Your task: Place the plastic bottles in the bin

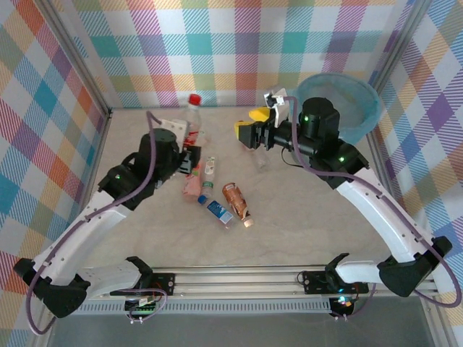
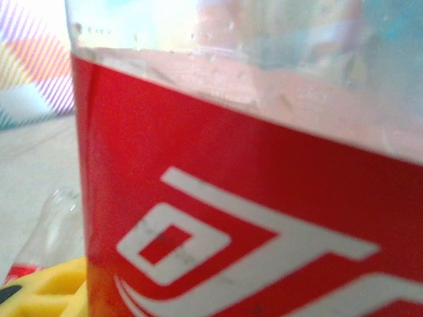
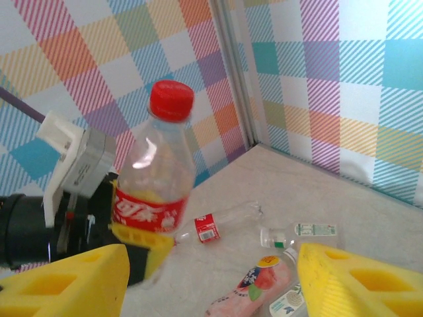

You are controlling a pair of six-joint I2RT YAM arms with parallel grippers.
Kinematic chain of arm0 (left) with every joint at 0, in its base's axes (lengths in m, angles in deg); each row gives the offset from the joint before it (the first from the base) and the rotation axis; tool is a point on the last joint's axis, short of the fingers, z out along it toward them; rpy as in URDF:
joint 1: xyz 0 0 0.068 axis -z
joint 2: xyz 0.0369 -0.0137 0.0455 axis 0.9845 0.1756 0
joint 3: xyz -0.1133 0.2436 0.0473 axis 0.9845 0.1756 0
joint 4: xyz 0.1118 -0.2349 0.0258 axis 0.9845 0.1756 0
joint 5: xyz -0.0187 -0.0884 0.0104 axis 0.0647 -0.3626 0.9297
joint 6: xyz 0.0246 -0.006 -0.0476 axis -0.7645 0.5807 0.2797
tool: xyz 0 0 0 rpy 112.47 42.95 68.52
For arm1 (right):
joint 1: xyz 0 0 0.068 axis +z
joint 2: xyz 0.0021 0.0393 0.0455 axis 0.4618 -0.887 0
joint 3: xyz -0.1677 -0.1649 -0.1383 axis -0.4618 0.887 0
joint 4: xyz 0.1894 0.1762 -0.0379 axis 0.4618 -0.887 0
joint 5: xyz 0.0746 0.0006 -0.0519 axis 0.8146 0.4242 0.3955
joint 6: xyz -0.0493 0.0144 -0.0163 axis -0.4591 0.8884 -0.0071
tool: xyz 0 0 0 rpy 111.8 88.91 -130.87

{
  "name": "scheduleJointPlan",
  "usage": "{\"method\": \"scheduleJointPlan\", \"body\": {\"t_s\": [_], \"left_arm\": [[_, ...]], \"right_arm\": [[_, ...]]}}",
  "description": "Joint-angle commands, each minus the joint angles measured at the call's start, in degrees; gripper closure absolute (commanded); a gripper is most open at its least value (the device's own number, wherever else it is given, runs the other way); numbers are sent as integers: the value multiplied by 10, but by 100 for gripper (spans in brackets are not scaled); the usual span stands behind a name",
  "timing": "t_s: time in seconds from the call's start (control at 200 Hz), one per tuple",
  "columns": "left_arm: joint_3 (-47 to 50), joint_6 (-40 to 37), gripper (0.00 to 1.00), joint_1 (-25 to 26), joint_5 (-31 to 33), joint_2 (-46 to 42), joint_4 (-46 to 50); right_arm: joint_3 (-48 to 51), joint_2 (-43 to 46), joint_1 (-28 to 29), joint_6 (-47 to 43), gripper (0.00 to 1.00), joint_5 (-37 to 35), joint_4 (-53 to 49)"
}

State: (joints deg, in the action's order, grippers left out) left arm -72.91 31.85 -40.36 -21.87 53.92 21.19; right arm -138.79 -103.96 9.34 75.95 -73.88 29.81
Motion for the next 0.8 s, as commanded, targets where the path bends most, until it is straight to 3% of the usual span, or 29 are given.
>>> {"method": "scheduleJointPlan", "body": {"t_s": [0.0, 0.365, 0.795], "left_arm": [[4, -68, 44, 55, 16, -5, -91], [45, -120, 46, 122, -120, 6, -208], [53, -139, 46, 153, -146, 14, -244]], "right_arm": [[5, 28, 4, 20, 31, 35, 39], [20, 77, 4, -16, 29, 87, 21], [45, 90, 4, -29, 29, 61, 1]]}}
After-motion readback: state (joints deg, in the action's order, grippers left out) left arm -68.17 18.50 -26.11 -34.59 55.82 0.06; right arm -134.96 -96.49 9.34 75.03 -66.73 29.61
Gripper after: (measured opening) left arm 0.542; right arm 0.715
